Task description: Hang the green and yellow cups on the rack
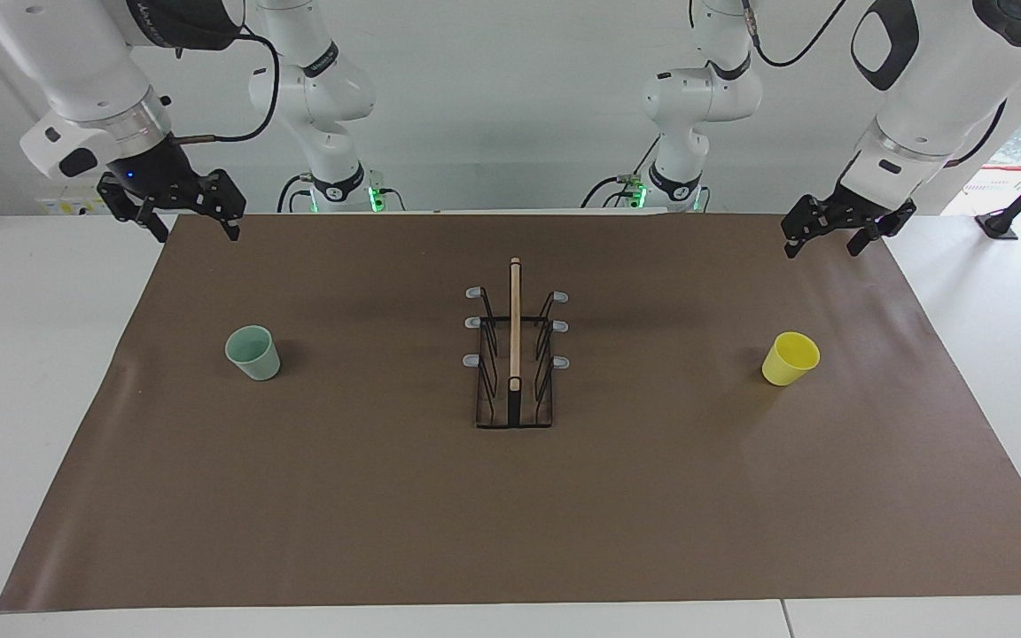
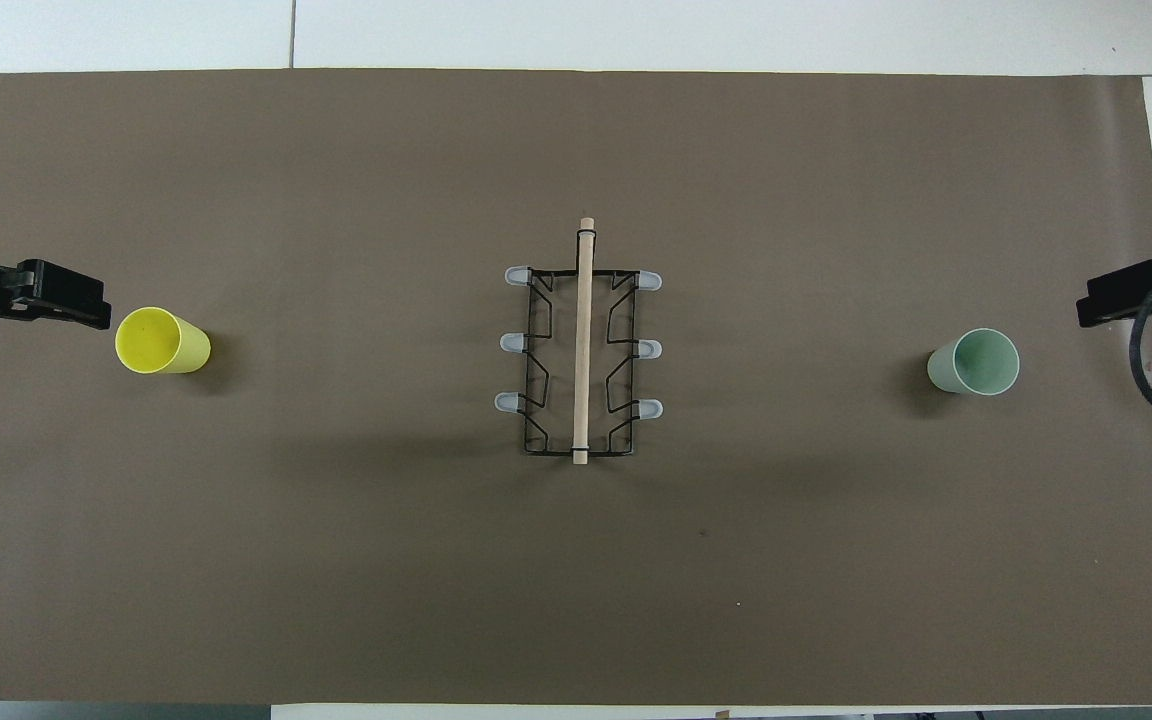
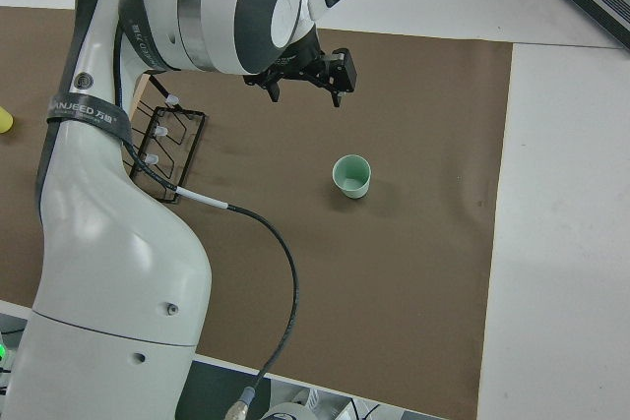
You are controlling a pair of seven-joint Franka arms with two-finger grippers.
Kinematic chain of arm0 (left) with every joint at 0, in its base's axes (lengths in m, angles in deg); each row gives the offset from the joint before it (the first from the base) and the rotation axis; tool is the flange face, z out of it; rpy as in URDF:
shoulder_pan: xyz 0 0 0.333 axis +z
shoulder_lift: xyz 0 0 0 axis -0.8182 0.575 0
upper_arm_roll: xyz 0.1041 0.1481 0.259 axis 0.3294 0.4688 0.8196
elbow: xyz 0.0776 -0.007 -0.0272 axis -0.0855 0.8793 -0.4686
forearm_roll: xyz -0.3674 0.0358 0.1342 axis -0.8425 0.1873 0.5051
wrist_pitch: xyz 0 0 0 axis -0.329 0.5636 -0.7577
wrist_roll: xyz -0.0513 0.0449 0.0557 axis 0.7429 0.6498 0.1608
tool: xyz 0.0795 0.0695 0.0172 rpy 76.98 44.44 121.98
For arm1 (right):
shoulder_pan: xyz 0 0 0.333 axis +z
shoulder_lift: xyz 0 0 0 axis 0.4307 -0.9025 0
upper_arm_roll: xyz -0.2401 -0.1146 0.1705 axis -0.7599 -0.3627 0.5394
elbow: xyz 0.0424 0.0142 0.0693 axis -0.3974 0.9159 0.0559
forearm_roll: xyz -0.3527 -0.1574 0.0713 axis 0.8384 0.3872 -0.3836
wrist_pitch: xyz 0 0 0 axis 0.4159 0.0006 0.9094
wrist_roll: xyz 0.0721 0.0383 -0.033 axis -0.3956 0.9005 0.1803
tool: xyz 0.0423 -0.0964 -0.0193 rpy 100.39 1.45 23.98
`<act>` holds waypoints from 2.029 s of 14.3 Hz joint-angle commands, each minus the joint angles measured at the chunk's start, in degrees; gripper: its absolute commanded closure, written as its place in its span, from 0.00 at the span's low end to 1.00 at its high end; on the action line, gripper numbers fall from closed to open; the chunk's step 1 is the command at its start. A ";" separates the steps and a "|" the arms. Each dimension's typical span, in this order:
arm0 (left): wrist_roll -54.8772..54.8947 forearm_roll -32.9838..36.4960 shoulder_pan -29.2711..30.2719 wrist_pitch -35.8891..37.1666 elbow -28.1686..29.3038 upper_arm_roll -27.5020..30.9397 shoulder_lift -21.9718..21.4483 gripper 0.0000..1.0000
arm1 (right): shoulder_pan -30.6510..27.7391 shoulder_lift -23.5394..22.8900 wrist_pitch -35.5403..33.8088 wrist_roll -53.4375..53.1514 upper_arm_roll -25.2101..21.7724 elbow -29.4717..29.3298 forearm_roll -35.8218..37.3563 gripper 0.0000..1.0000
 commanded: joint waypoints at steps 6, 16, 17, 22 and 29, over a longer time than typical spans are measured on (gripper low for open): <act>-0.72 0.91 0.14 2.84 1.99 0.11 -2.09 0.00 | -0.98 0.23 0.14 0.14 0.38 0.10 -1.00 0.00; -36.09 -4.43 2.68 5.85 5.41 0.19 -4.38 0.00 | -1.15 0.85 0.23 8.25 0.64 1.51 -1.44 0.00; -39.19 -6.89 4.34 5.07 5.41 0.19 -4.38 0.00 | -0.29 1.55 1.53 12.31 0.56 3.33 -0.40 0.00; -52.01 -18.48 10.94 1.64 3.66 0.46 1.31 0.00 | 0.86 5.34 6.74 27.85 1.08 13.54 6.33 0.00; -57.59 -29.59 21.66 -3.02 0.67 0.54 14.50 0.00 | 11.75 -11.09 1.37 45.75 2.57 8.80 29.29 0.00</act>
